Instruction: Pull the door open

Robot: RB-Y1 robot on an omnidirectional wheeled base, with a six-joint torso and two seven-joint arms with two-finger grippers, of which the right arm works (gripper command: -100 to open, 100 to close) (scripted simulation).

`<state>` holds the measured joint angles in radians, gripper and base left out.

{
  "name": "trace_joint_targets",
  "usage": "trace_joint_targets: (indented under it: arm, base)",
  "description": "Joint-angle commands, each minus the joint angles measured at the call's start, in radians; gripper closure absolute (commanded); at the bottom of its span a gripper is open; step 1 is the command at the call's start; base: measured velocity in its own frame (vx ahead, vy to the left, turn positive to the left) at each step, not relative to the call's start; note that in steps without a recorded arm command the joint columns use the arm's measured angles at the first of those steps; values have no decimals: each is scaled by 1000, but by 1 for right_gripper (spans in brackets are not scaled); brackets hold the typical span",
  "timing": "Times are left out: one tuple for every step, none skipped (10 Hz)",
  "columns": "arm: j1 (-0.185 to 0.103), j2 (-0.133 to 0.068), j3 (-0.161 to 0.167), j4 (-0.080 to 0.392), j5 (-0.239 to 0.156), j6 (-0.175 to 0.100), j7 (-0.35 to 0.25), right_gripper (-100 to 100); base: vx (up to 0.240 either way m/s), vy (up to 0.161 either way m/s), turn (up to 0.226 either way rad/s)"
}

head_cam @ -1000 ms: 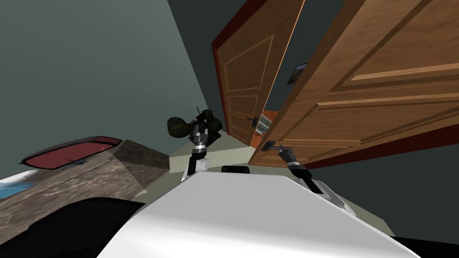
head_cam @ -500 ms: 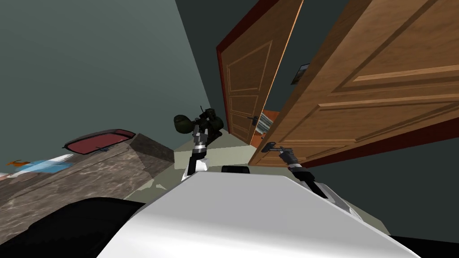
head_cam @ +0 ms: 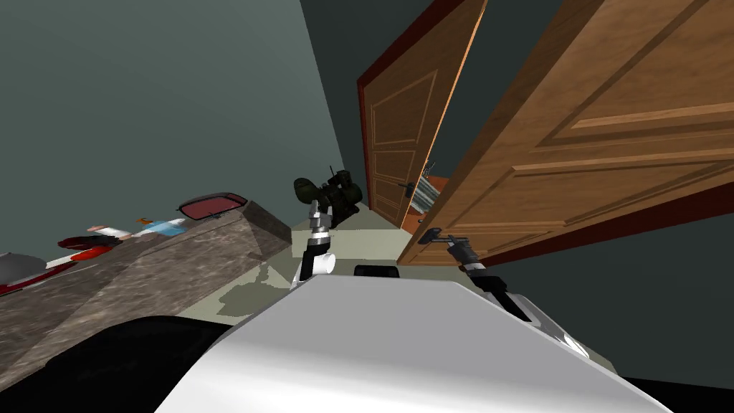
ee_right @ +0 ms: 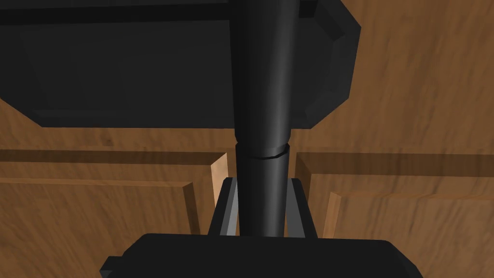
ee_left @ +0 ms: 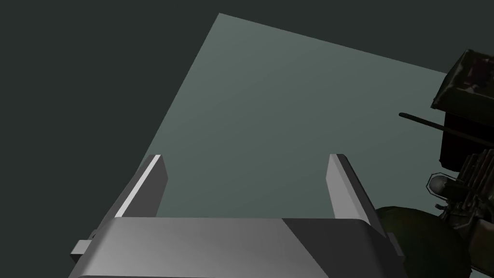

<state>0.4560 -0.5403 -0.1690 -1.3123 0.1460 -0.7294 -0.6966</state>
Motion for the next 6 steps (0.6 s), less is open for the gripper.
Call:
trace_joint_targets:
  arm:
    - [6, -7, 13, 4, 5, -25, -10, 100]
    - [6, -14, 16, 10, 7, -38, -16, 100]
    - [6, -18, 18, 15, 8, -47, -20, 100]
    - [7, -19, 11, 11, 6, -31, -17, 100]
    - [8, -25, 15, 22, 8, -46, -22, 100]
    - [7, -28, 17, 27, 9, -54, -25, 100]
  base:
    - [-241, -87, 135]
    - [-239, -77, 133]
    - [-226, -74, 114]
    - [-97, -34, 13]
    - [-147, -27, 101]
    - [-202, -59, 155]
